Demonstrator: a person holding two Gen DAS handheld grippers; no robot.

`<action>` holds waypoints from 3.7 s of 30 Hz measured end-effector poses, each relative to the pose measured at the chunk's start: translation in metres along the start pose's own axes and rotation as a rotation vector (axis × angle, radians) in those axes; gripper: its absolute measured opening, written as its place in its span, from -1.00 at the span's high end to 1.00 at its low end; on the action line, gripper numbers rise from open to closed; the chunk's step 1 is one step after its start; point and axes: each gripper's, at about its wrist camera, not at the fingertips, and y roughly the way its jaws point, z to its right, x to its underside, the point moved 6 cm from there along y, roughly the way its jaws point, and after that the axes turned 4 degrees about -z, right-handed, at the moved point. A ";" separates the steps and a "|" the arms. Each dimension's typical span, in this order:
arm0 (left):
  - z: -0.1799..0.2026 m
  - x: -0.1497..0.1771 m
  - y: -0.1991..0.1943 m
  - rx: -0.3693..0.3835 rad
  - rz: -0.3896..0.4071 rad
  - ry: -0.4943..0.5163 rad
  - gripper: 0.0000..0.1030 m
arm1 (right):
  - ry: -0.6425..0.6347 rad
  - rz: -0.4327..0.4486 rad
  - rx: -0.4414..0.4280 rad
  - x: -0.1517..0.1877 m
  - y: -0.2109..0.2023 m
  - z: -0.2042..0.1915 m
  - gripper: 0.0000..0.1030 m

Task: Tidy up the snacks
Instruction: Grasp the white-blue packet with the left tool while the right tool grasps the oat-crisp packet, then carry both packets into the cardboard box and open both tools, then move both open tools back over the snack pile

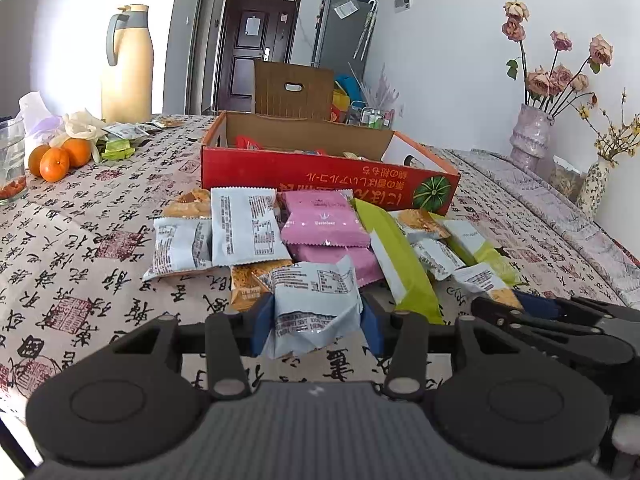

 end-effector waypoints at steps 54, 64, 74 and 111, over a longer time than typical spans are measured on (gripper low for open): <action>-0.036 -0.204 0.151 -0.041 0.069 -0.107 0.10 | 0.057 0.039 -0.023 -0.193 0.177 -0.004 0.21; -0.048 -0.188 0.183 -0.046 0.013 -0.119 0.09 | 0.077 0.011 -0.026 -0.183 0.194 0.003 0.20; -0.052 -0.192 0.164 -0.113 0.109 -0.137 -1.00 | 0.083 0.018 0.006 -0.181 0.186 0.003 -0.69; -0.040 -0.199 0.082 -0.091 0.202 -0.120 -1.00 | 0.044 0.096 0.013 -0.198 0.115 -0.016 -1.00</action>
